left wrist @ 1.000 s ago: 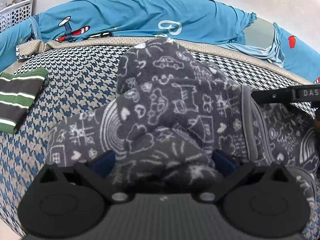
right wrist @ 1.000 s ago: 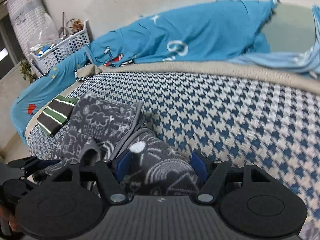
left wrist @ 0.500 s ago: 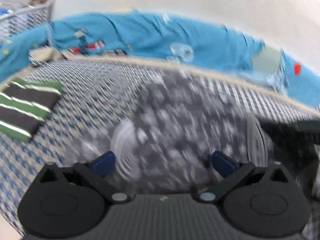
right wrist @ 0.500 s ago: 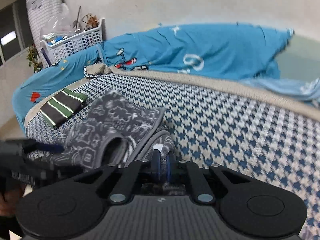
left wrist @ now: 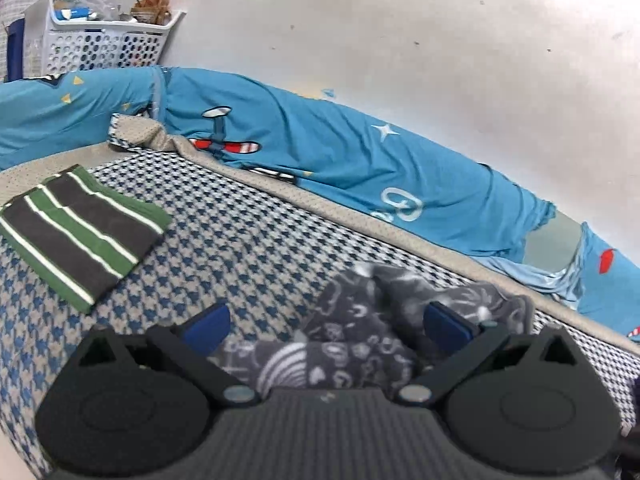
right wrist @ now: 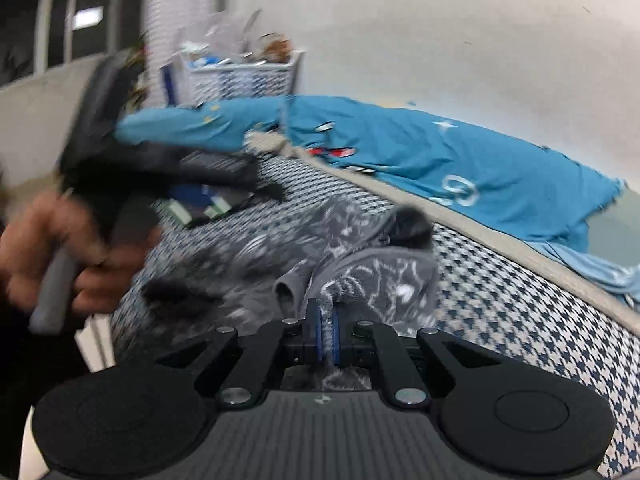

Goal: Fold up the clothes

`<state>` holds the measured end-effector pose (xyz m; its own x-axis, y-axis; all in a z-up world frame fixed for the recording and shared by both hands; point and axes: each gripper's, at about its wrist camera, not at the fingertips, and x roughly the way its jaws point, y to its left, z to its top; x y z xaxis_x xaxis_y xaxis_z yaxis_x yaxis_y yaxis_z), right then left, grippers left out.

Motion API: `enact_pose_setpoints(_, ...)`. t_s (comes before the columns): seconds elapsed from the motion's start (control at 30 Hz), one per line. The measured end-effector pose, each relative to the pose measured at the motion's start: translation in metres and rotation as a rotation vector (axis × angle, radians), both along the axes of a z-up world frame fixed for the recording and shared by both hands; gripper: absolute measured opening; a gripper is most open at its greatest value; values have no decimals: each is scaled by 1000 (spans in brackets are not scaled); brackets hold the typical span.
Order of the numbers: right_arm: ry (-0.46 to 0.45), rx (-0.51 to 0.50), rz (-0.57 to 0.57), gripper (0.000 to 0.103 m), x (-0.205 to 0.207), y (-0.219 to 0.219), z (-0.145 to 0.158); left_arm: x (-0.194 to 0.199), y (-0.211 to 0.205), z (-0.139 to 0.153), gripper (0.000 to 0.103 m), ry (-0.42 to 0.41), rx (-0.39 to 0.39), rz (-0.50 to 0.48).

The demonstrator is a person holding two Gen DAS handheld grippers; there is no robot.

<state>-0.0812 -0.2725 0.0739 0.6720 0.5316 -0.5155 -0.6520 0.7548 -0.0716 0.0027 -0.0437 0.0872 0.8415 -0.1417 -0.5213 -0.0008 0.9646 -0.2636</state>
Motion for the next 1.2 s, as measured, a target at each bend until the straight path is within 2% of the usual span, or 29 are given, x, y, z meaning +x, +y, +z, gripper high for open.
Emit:
enact_pose_setpoints(0.2, -16, -104, 59, 7, -30, 19, -25, -4, -13, 8, 103, -44, -30, -46)
enact_pose_setpoints(0.27, -15, -122, 68, 7, -33, 22, -30, -6, -20, 8, 103, -49, -13, -64)
enact_pose_setpoints(0.4, -8, -118, 67, 8, -30, 22, -31, 8, -23, -13, 103, 82, -6, -52)
enact_pose_setpoints(0.5, 10, -93, 66, 10, -27, 17, -26, 17, -17, -30, 103, 163, -6, -14)
enact_pose_setpoints(0.7, 47, -6, 95, 12, -21, -1, -5, 14, -6, -39, 103, 179, -22, -7)
enact_pose_setpoints(0.83, 88, 115, 59, 13, -7, -22, 11, 15, -3, -41, 103, 186, -30, -6)
enact_pose_setpoints(0.9, 112, 147, 31, 17, 3, -29, 12, 14, -2, -41, 103, 190, -31, -7)
enact_pose_setpoints(1.07, 173, 212, -43, 36, 32, -45, 10, 14, 2, -45, 103, 197, -45, -10)
enact_pose_setpoints(1.2, 225, 256, -93, 45, 54, -56, 8, 13, 3, -45, 103, 193, -40, -15)
